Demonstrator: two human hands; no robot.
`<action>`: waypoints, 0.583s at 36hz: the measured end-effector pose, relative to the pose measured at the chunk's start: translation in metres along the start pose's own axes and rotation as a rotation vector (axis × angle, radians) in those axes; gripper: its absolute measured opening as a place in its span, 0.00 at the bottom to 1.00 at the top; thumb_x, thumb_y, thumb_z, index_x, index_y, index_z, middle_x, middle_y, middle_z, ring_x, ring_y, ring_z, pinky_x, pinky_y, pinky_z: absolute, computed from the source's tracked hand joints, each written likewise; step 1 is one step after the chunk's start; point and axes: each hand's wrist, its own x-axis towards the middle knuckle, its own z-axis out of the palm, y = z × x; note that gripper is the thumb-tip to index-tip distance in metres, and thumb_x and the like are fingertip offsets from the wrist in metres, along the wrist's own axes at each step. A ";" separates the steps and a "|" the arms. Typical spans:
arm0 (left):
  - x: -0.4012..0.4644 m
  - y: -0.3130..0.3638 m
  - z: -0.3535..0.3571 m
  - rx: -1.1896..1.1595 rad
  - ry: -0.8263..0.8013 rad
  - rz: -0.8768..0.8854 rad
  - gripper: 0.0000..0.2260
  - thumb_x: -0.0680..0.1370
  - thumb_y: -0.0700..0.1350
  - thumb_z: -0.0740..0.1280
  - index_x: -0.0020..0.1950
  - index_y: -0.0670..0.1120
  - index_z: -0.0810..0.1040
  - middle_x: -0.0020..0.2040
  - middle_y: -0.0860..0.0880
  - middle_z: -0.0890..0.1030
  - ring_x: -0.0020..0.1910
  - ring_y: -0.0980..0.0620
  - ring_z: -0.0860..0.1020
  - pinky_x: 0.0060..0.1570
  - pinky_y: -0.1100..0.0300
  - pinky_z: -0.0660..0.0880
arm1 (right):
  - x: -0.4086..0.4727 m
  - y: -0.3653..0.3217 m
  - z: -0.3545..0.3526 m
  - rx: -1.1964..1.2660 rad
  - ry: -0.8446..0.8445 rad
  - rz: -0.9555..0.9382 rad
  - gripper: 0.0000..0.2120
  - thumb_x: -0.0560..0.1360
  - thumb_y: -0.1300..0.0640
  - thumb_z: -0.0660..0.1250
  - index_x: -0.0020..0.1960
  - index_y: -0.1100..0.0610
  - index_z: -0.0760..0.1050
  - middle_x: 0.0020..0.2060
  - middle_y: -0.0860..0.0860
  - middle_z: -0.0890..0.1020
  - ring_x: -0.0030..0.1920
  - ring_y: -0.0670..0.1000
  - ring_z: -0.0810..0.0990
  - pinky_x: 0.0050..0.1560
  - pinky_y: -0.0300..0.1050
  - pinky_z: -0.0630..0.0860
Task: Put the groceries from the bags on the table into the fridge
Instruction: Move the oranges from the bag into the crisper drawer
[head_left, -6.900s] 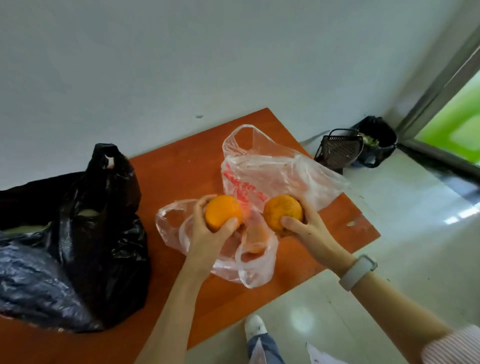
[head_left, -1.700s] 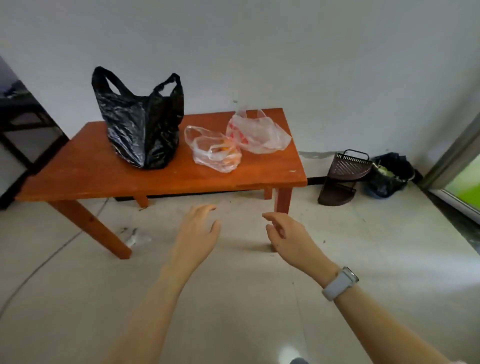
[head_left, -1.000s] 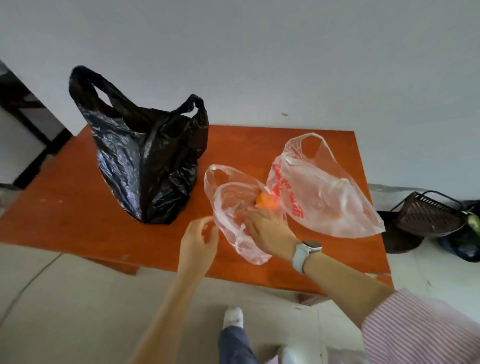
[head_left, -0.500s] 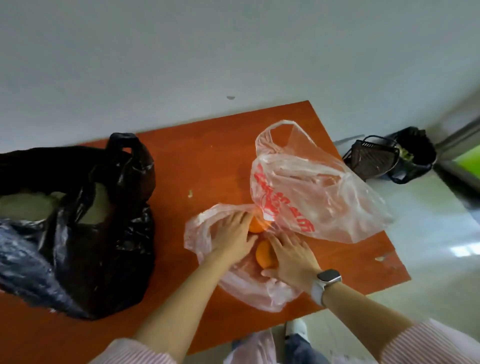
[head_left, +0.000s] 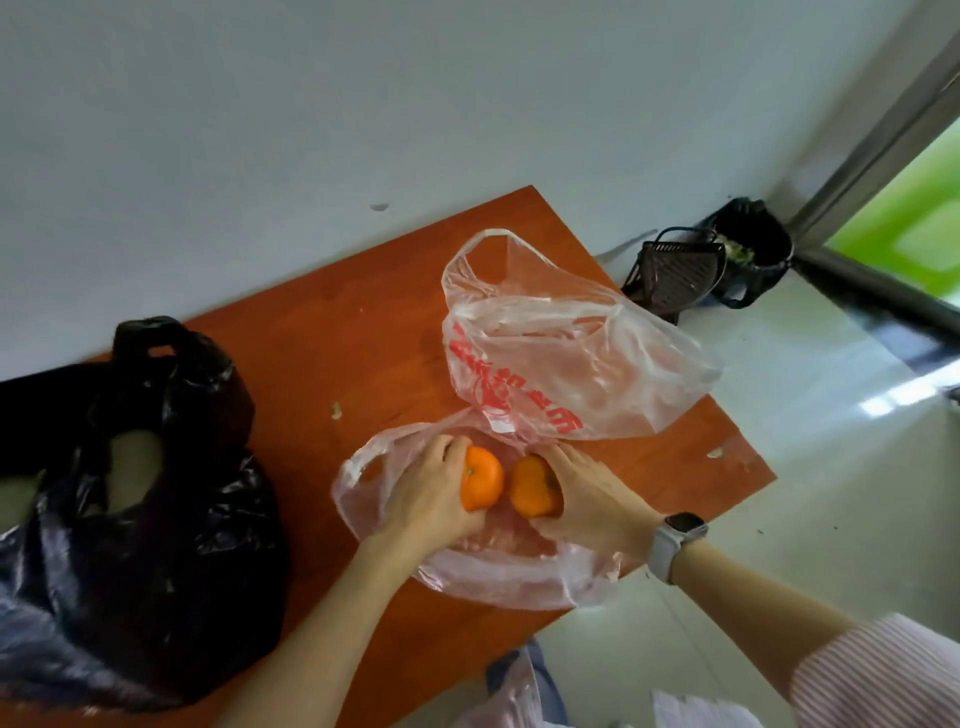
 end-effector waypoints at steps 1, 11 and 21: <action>-0.008 0.004 -0.005 -0.036 0.017 0.013 0.36 0.69 0.52 0.71 0.73 0.47 0.58 0.70 0.49 0.63 0.68 0.47 0.64 0.63 0.56 0.64 | -0.006 -0.001 -0.004 0.037 0.012 -0.015 0.40 0.67 0.43 0.69 0.72 0.45 0.52 0.67 0.47 0.66 0.63 0.52 0.68 0.62 0.48 0.69; -0.056 0.123 -0.026 -0.508 0.294 0.127 0.33 0.66 0.51 0.76 0.63 0.60 0.59 0.60 0.57 0.66 0.56 0.55 0.71 0.49 0.61 0.69 | -0.120 0.025 -0.046 0.675 0.392 0.007 0.32 0.70 0.52 0.71 0.65 0.42 0.56 0.60 0.44 0.65 0.58 0.47 0.70 0.55 0.42 0.75; -0.095 0.351 0.070 -0.598 0.114 0.440 0.31 0.68 0.49 0.75 0.66 0.56 0.63 0.61 0.53 0.68 0.57 0.52 0.72 0.51 0.59 0.72 | -0.357 0.148 -0.052 0.751 0.869 0.318 0.29 0.72 0.55 0.70 0.66 0.46 0.58 0.58 0.48 0.67 0.50 0.45 0.73 0.41 0.30 0.71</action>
